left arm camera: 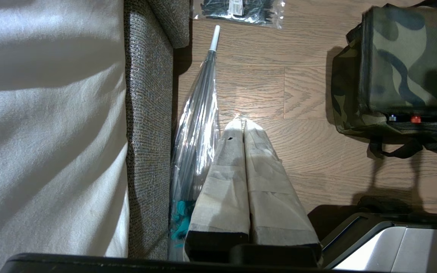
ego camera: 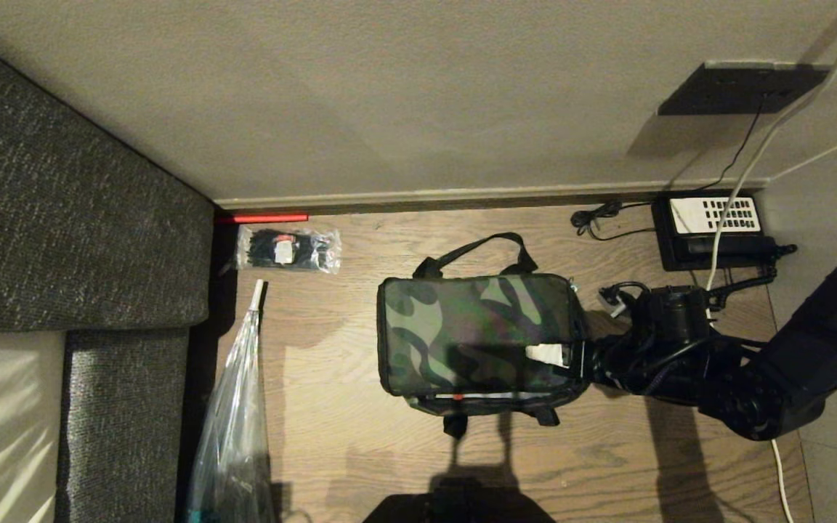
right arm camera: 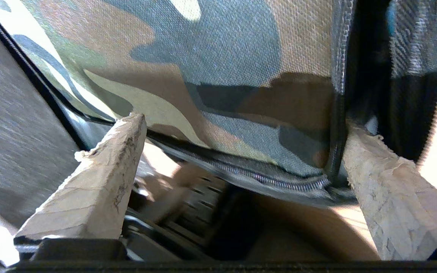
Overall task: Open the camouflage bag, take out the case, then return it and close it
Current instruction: Open the top of the storage box
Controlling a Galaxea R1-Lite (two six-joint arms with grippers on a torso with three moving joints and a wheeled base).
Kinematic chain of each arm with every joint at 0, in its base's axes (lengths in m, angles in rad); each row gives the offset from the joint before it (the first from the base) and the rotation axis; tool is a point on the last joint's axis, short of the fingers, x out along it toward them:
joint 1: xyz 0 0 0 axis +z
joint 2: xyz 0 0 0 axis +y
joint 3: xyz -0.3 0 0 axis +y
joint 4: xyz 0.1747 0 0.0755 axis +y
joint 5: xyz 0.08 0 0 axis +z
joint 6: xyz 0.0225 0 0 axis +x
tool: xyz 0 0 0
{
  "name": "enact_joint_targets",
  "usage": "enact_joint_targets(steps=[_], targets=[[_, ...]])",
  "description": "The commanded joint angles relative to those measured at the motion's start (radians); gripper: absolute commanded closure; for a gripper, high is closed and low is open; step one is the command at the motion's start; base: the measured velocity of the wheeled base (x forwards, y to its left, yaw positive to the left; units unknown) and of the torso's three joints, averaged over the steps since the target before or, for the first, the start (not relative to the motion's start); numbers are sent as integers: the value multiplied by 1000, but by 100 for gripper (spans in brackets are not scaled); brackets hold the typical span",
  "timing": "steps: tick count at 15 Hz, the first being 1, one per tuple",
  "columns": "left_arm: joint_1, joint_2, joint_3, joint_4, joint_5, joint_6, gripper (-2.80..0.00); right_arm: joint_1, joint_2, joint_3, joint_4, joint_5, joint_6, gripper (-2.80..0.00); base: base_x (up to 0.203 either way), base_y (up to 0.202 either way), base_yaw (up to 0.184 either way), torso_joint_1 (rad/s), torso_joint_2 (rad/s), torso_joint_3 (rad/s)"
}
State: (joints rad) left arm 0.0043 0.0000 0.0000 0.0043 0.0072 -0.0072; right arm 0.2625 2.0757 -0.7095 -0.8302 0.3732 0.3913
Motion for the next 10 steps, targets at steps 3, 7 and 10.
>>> enact_joint_targets(steps=[3,7,10], targets=[[0,0,3,0,0,0,0,11,-10,-40,-13,3,108,-280,0,0,0,0,0,0],[0,0,3,0,0,0,0,9,-57,-141,2,6,267,-280,0,0,0,0,0,0],[0,0,3,0,0,0,0,8,-90,-169,8,9,314,-280,0,0,0,0,0,0]])
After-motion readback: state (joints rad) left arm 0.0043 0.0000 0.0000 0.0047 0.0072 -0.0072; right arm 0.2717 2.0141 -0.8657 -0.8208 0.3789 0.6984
